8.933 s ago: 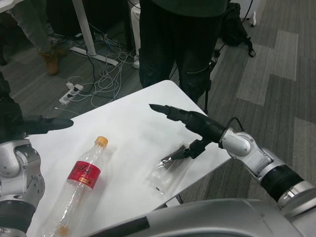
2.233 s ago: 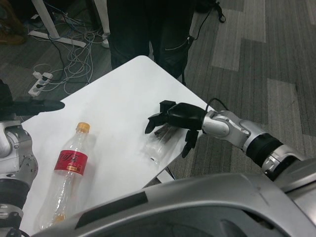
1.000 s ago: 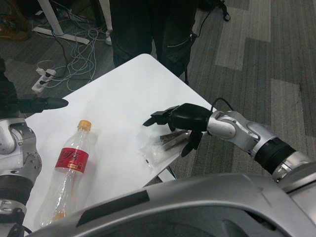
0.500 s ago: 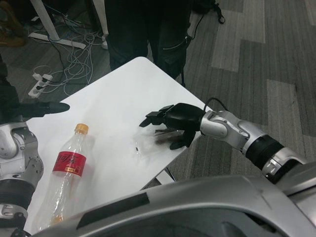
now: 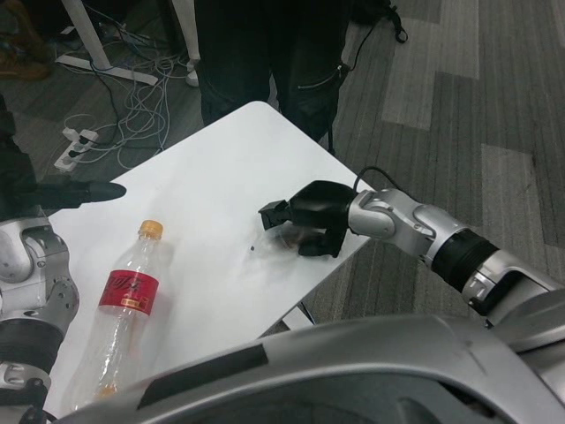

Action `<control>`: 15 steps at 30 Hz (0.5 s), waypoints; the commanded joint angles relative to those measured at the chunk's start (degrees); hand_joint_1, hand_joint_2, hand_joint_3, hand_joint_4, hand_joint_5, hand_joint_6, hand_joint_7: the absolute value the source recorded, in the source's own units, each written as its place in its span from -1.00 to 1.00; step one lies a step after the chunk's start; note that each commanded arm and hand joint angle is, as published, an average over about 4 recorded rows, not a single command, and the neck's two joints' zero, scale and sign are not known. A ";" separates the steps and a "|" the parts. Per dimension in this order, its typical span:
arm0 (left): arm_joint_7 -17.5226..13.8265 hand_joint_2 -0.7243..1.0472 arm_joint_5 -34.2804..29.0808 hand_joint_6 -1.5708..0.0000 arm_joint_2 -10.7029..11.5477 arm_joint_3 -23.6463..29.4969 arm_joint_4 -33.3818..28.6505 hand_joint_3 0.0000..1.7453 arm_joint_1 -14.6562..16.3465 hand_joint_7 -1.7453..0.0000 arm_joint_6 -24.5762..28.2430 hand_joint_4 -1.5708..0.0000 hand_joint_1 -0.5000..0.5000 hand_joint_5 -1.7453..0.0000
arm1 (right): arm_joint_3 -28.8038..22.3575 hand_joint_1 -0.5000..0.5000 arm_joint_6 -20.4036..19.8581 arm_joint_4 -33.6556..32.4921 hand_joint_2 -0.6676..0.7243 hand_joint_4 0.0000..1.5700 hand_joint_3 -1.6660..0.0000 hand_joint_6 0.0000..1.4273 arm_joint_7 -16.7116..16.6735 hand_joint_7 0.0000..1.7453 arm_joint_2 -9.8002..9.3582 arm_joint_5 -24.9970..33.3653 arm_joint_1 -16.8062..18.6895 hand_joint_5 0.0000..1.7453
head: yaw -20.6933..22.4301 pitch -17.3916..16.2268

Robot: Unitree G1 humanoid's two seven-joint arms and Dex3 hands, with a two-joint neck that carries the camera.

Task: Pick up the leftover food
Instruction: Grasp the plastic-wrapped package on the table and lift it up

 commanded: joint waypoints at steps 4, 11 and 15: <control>-0.07 -0.60 -0.41 1.00 -0.01 0.41 -0.07 -1.00 0.66 1.00 -0.52 0.57 -1.00 1.00 | 0.93 -0.75 4.93 0.00 -0.82 0.75 -0.76 0.70 5.43 0.88 -0.75 1.05 0.64 0.89 | 0.74 -0.33; -0.07 -0.60 -0.87 1.00 -0.01 0.43 -0.02 -1.00 0.71 1.00 -0.52 0.57 -1.00 1.00 | -3.18 -0.75 4.14 -4.66 -0.82 0.75 -0.81 0.76 4.05 0.84 0.61 5.89 0.99 0.89 | 1.81 0.17; -0.07 -0.60 -1.17 1.00 -0.03 0.59 -0.02 -1.00 0.77 1.00 -0.52 0.57 -1.00 1.00 | -7.18 -0.75 3.06 -8.07 -0.82 0.75 -0.81 0.76 0.80 0.90 2.83 10.87 1.32 0.89 | 2.78 1.60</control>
